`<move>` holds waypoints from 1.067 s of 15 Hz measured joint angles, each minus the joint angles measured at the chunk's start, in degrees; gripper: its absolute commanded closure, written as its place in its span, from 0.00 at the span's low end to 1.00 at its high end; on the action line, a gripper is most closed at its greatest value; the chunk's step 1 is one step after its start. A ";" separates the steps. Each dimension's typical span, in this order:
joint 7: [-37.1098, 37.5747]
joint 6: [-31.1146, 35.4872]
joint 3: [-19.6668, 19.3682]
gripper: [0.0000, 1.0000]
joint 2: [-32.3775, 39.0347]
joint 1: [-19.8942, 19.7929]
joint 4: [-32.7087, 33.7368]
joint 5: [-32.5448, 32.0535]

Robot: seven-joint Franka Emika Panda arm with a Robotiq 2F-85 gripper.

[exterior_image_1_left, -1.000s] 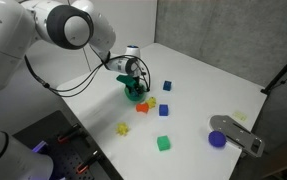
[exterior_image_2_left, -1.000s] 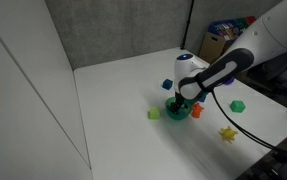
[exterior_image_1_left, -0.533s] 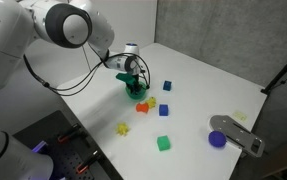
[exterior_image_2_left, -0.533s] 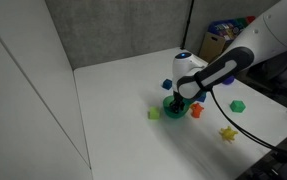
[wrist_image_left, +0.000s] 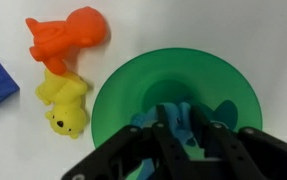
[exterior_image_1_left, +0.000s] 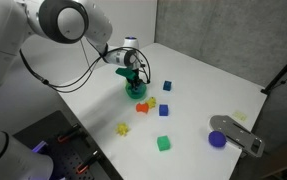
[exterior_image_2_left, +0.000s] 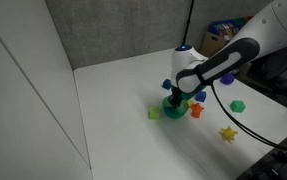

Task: Remove the light blue elephant from the bowl and put it on the table

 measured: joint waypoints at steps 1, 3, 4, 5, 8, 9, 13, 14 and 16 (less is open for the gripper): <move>-0.16 0.00 0.04 0.91 -0.62 -0.01 -0.13 0.27; -0.70 0.00 0.06 0.91 -2.27 -0.17 -0.73 1.15; -0.86 0.00 0.06 0.91 -3.30 -0.33 -1.19 1.59; -0.90 0.00 0.06 0.90 -4.52 -0.58 -1.90 1.91; -0.90 0.00 -0.49 0.90 -8.68 -1.71 -4.91 2.13; -0.89 0.00 -0.90 0.90 -10.10 -2.21 -6.14 2.13; -0.82 0.01 -3.28 0.39 -14.90 -4.35 -11.31 2.13; -0.82 0.01 -3.83 0.32 -15.75 -4.89 -12.38 2.13; -0.82 0.01 -4.76 0.16 -17.04 -5.82 -14.20 2.13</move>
